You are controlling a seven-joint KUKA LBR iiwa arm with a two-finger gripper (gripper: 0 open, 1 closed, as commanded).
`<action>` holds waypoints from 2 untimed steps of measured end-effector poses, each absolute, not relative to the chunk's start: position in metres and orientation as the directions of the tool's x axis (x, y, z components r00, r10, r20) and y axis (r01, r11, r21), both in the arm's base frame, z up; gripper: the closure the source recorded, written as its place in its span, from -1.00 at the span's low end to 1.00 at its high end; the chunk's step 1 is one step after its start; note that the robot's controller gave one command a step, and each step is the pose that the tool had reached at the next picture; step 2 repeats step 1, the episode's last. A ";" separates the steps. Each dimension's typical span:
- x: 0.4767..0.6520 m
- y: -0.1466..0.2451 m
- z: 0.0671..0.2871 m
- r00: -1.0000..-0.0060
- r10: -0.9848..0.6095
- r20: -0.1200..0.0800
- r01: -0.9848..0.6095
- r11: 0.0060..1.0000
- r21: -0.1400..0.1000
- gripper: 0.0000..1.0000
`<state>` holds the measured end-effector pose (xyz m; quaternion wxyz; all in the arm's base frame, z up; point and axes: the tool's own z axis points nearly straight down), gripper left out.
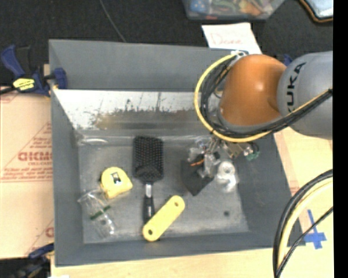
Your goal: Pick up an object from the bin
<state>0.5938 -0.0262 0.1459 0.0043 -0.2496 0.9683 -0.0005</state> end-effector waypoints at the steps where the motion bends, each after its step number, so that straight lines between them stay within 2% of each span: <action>1: 0.595 -0.026 0.183 -0.876 -0.482 -0.012 -0.482 0.876 -0.006 1.00; 2: 0.595 -0.026 0.183 -0.876 -0.482 -0.012 -0.482 0.876 -0.006 1.00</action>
Offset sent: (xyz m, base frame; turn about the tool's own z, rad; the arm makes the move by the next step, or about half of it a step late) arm 0.0005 0.0000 0.0365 0.0004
